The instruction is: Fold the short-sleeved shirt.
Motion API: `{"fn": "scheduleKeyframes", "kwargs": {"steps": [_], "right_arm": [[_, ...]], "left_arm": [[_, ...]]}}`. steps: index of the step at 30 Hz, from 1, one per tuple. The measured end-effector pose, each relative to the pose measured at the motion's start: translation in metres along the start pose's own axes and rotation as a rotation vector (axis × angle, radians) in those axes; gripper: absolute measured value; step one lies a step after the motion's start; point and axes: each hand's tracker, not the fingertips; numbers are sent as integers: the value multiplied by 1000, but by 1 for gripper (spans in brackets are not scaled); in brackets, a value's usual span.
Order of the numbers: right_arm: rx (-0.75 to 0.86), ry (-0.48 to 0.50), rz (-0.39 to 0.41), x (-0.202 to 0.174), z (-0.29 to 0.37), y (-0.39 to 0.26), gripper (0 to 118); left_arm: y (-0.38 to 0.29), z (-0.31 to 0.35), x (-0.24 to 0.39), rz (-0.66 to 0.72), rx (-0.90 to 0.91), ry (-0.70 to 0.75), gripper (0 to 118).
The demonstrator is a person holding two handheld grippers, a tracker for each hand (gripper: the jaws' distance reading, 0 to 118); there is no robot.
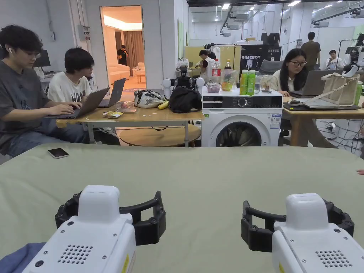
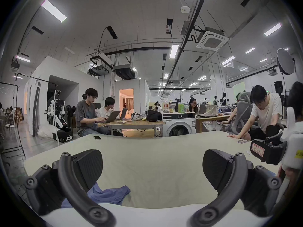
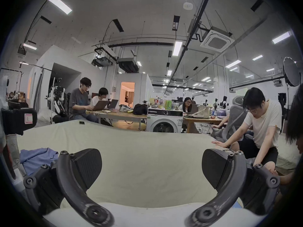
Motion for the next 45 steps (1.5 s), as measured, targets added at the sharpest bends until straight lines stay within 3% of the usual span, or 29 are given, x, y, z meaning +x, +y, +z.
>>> {"fn": "scheduleKeyframes", "kwargs": {"steps": [7, 10, 11, 12, 14, 19, 27, 36, 45], "right_arm": [[-3, 12, -24, 4, 3, -5, 115], [-13, 34, -9, 4, 5, -5, 91], [-17, 43, 5, 3, 5, -5, 72], [-21, 46, 15, 2, 5, -6, 51], [-24, 54, 24, 3, 7, -5, 2], [-29, 92, -22, 6, 10, -2, 0], [-33, 95, -28, 1, 4, 2, 0], [-15, 313, -38, -74, -10, 4, 0], [-42, 420, -57, -114, -22, -2, 0]], "left_arm": [[-1, 3, -3, -21, 10, -8, 118], [0, 8, -1, -60, 43, -24, 112], [-1, 8, -1, -69, 40, -29, 94], [-1, 7, 0, -80, 35, -25, 68], [-3, 7, 0, -80, 30, -48, 1], [-3, 7, 1, -52, -8, -69, 0], [6, 17, -7, -63, 3, -36, 0], [5, 56, -68, -85, -45, 181, 0], [0, 76, -107, -90, -77, 254, 0]]}}
